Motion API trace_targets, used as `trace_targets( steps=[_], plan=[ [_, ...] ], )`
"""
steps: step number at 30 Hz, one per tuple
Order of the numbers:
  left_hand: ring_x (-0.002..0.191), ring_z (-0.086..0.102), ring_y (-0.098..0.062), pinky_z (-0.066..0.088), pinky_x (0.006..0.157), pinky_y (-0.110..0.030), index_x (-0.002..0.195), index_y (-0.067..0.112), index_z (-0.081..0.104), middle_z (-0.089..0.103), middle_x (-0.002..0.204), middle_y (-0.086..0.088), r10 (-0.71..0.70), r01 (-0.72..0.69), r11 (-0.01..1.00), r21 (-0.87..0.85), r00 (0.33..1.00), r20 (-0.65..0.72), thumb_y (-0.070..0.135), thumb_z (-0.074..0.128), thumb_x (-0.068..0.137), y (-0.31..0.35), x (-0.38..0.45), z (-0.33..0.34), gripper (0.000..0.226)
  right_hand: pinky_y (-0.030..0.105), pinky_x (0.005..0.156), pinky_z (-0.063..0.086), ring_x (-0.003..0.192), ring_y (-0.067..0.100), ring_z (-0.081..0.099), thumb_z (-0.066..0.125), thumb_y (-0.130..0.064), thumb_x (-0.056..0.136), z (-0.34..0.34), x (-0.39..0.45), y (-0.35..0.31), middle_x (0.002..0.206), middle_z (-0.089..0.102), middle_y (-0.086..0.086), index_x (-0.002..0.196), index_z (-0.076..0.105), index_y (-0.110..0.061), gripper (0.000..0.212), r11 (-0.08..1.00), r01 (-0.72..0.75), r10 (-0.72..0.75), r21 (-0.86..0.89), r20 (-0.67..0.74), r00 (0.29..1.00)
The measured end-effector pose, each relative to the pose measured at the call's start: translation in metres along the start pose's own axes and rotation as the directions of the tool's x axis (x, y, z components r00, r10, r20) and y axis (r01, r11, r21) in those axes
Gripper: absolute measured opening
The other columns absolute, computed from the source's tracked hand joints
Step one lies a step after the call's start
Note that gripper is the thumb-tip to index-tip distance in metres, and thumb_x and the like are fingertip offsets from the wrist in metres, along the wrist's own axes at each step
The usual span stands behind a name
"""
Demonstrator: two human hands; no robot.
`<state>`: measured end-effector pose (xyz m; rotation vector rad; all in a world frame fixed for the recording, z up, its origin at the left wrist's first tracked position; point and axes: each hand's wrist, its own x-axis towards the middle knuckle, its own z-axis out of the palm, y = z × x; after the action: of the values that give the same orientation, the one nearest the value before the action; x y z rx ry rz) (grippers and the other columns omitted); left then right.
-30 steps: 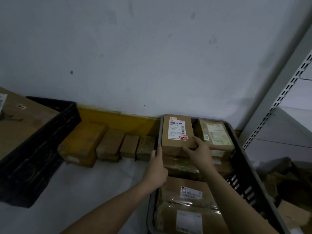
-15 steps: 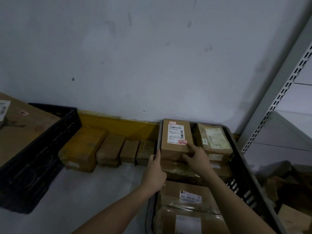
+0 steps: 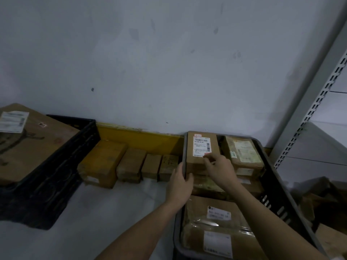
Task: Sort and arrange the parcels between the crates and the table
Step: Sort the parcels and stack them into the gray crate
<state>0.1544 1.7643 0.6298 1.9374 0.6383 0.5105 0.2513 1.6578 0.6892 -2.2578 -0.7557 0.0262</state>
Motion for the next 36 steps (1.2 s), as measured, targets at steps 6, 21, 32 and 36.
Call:
trace_targets(
  steps=[6,21,32,36],
  plan=[
    [0.124,0.050,-0.012,0.045,0.099,-0.034,0.145,0.034,0.039,0.044,0.144,0.008,0.015,-0.015,0.992,0.125,1.000,-0.002,0.051,0.038,0.102,-0.023,-0.001,-0.036,0.047,0.025,0.077,0.055,0.087,0.005,0.064,0.049,-0.030,0.103,0.037,0.015,-0.060,0.102,0.067,-0.006,0.125,0.065,-0.018,0.029,0.994,0.086,-0.099,0.066,0.217,0.971],
    [0.140,0.028,-0.036,0.037,0.106,-0.047,0.153,0.019,0.025,0.023,0.157,-0.010,-0.342,0.369,0.779,0.507,0.928,-0.149,0.065,0.053,0.089,-0.180,0.070,-0.266,0.084,0.037,0.077,0.056,0.091,0.023,0.066,0.045,-0.058,0.098,0.219,0.050,-0.122,0.102,0.070,0.001,0.118,0.068,-0.021,0.048,0.986,0.042,0.056,-0.163,0.556,0.829],
    [0.148,0.004,-0.035,0.019,0.115,-0.061,0.155,0.040,0.010,0.000,0.163,-0.002,-0.336,0.220,0.711,0.668,0.941,0.048,0.086,0.050,0.073,-0.246,0.159,-0.307,0.102,0.039,0.086,0.049,0.100,0.028,0.061,0.036,-0.062,0.097,0.323,0.064,-0.130,0.102,0.065,0.006,0.116,0.063,-0.028,0.047,0.930,-0.002,0.236,-0.369,0.591,0.771],
    [0.149,-0.011,-0.041,0.010,0.115,-0.065,0.155,0.042,-0.002,-0.015,0.163,-0.006,-0.419,0.223,0.657,0.720,0.902,0.103,0.091,0.048,0.067,-0.251,0.180,-0.296,0.112,0.050,0.099,0.046,0.115,0.029,0.055,0.035,-0.064,0.094,0.339,0.061,-0.125,0.126,0.063,0.005,0.135,0.055,-0.035,0.054,0.933,-0.094,0.293,-0.347,0.583,0.758]
  ],
)
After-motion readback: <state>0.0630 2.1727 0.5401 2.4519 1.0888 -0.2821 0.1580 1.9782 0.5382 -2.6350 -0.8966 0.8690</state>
